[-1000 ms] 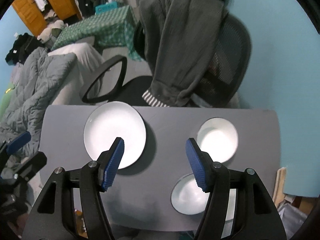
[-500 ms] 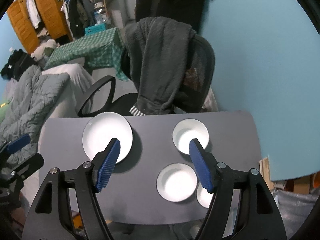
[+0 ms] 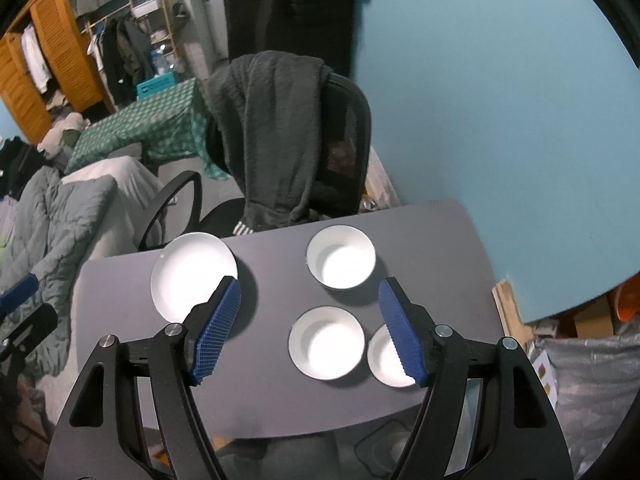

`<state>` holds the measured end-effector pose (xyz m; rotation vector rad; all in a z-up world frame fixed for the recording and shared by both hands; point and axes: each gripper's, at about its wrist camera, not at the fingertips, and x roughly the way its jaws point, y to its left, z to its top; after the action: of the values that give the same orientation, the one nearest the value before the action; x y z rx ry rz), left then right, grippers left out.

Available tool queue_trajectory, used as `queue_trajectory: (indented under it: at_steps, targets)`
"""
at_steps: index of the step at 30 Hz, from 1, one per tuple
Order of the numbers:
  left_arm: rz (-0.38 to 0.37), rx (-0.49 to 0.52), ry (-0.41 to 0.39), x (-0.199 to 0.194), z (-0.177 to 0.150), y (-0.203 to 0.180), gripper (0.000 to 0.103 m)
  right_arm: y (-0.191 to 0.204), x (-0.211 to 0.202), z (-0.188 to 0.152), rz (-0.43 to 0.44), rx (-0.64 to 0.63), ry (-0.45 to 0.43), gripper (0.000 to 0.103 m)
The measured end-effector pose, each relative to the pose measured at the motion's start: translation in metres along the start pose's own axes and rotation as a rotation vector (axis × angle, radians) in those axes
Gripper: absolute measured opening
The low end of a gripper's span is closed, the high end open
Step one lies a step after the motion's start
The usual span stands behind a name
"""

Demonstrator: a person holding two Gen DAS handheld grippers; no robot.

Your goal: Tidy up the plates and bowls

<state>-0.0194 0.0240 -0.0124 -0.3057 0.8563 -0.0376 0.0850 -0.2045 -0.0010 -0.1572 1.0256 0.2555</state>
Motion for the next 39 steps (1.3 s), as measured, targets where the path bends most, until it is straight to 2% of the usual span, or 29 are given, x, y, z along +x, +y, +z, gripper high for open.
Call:
queue_trajectory:
  at_steps: [5, 15, 30, 39]
  targets:
    - [-0.005, 0.018, 0.003, 0.002, 0.001, -0.006, 0.092, -0.011, -0.009, -0.005, -0.024, 0.028, -0.006, 0.071]
    - [-0.085, 0.022, 0.034, 0.013, 0.006, -0.016, 0.092, -0.036, -0.017, -0.018, -0.064, 0.103, 0.002, 0.071]
    - [-0.163, 0.058, 0.069, 0.026, 0.016, -0.036, 0.092, -0.060, -0.021, -0.032, -0.124, 0.192, 0.014, 0.071]
    - [-0.169, 0.093, 0.090, 0.041, 0.021, -0.054, 0.092, -0.076, -0.019, -0.037, -0.147, 0.229, 0.033, 0.071]
